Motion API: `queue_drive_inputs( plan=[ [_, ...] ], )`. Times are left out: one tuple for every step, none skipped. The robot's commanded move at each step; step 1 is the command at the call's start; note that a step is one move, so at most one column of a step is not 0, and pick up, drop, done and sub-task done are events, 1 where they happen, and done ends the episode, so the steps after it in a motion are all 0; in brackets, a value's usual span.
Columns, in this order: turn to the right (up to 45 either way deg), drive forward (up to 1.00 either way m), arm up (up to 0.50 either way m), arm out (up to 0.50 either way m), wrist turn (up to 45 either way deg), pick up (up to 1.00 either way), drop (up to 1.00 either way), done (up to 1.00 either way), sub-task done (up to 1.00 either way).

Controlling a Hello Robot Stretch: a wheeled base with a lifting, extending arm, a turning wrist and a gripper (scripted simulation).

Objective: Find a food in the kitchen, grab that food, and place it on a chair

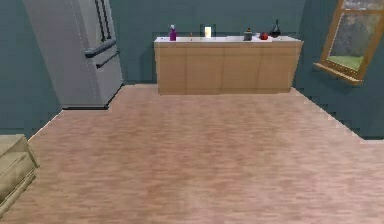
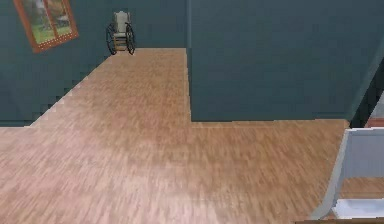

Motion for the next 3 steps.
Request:
queue_drive_inputs(
  plan=[
    [-45.0,0.00,0.00,0.00,0.0,0.00,0.00,0.00,0.00],
    [-42.0,0.00,0.00,0.00,0.0,0.00,0.00,0.00,0.00],
    [0.0,0.45,0.00,0.00,0.0,0.00,0.00,0.00,0.00]
  ],
)
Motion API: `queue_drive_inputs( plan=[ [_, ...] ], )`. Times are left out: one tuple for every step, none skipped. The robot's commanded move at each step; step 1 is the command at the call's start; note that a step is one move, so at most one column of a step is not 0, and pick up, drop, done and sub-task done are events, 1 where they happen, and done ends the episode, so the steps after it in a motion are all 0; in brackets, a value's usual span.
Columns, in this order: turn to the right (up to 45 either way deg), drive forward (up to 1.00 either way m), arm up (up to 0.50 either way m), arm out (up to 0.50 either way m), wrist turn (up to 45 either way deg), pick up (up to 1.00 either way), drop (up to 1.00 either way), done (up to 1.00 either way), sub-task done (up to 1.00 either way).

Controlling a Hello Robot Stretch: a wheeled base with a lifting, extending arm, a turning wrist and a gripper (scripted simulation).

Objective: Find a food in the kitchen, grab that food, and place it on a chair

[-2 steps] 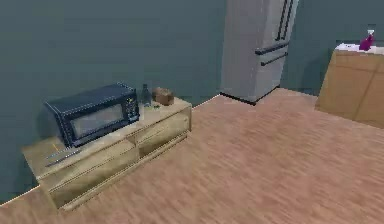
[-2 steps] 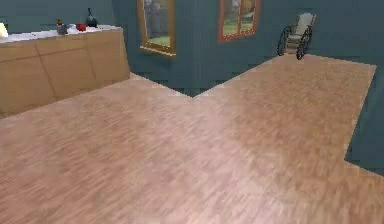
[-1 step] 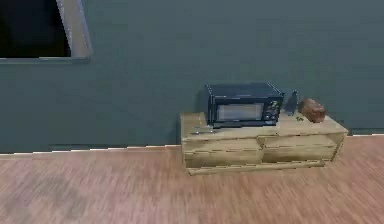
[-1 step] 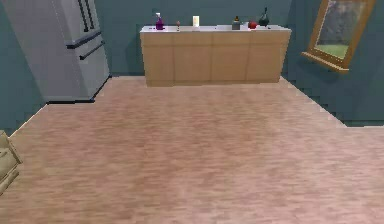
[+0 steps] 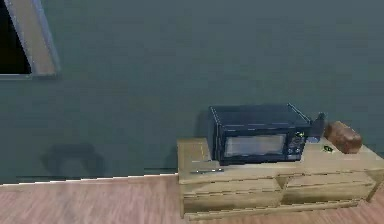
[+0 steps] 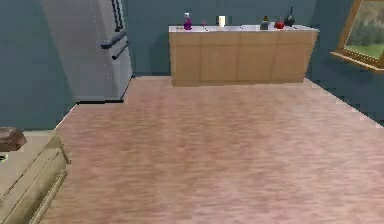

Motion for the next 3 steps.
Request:
queue_drive_inputs(
  plan=[
    [-36.0,0.00,0.00,0.00,0.0,0.00,0.00,0.00,0.00],
    [0.0,0.50,0.00,0.00,0.0,0.00,0.00,0.00,0.00],
    [-45.0,0.00,0.00,0.00,0.0,0.00,0.00,0.00,0.00]
  ],
)
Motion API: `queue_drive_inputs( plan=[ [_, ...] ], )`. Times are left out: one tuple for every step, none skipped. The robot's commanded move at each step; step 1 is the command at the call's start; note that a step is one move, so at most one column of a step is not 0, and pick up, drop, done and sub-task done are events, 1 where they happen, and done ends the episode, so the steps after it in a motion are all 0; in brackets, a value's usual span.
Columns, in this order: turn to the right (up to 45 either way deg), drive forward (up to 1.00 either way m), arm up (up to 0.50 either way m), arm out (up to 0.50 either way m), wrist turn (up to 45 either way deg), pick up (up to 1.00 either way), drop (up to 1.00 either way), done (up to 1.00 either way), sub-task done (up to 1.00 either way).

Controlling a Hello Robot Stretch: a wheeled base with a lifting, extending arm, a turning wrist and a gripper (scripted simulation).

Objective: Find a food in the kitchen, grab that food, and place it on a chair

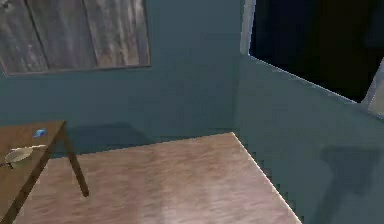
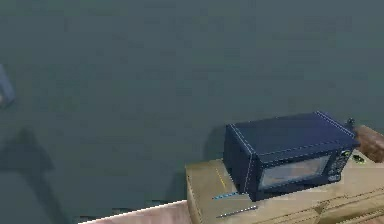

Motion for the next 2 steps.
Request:
queue_drive_inputs(
  plan=[
    [-30.0,0.00,0.00,0.00,0.0,0.00,0.00,0.00,0.00],
    [0.0,0.50,0.00,0.00,0.0,0.00,0.00,0.00,0.00]
  ],
)
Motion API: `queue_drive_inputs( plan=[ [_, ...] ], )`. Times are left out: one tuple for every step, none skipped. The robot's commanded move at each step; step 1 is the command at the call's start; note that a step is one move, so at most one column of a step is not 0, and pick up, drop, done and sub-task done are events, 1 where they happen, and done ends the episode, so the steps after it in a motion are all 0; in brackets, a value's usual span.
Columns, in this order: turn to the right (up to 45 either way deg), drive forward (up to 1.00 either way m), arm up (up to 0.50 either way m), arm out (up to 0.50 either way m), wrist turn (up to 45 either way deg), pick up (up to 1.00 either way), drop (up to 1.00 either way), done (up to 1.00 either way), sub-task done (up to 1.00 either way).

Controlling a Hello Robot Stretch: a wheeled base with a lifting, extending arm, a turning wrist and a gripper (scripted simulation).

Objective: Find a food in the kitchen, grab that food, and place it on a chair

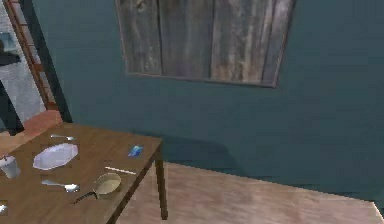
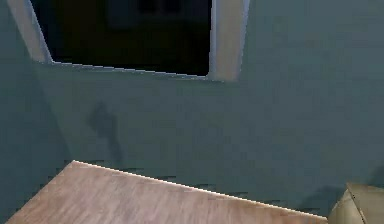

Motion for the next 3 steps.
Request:
queue_drive_inputs(
  plan=[
    [-6.0,0.00,0.00,0.00,0.0,0.00,0.00,0.00,0.00],
    [0.0,0.35,0.00,0.00,0.0,0.00,0.00,0.00,0.00],
    [-45.0,0.00,0.00,0.00,0.0,0.00,0.00,0.00,0.00]
  ],
)
